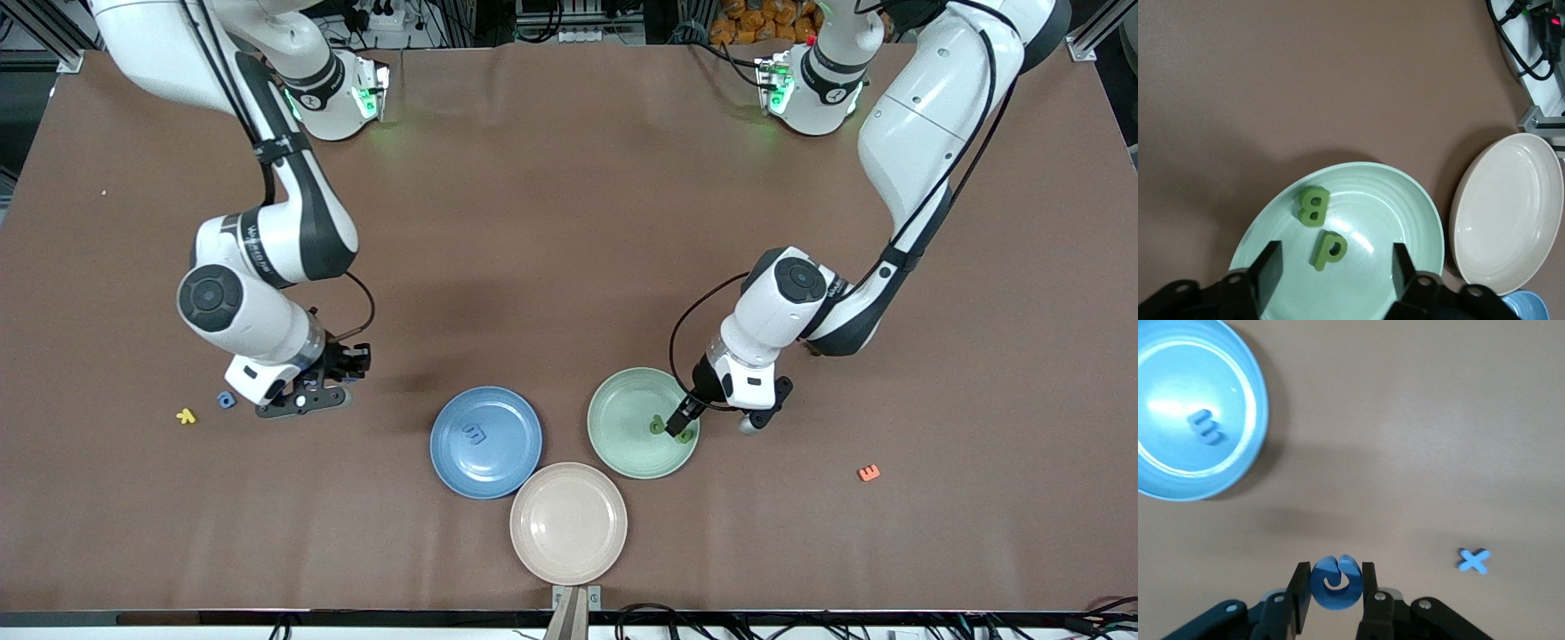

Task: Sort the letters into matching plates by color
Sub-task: 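Drop B on the green plate and c on the blue plate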

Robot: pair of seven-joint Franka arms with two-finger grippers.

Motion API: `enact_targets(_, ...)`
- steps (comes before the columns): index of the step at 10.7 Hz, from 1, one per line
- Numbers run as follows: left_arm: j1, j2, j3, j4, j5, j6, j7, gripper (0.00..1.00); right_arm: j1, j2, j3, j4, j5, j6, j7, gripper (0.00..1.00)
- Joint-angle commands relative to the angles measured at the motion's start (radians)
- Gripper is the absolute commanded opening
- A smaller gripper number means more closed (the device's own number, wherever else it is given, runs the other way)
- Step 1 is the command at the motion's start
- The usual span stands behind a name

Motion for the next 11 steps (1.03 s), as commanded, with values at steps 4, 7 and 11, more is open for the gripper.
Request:
enact_targets(4,0.017,-0.034,0.026,-0.036,0.033,-0.101,-0.020,1.00,0.133,0.140,-0.005,0.234,0.015,-0.013,0.193,0.21)
enact_targets(7,0.045,-0.098,0.025,-0.037,0.017,-0.365,-0.040,1.00,0.159,0.240,-0.005,0.350,0.034,-0.004,0.197,0.21)
enact_targets(11,0.100,-0.155,0.022,-0.124,0.025,-0.444,-0.005,1.00,0.197,0.303,-0.005,0.375,0.032,0.061,0.194,0.21)
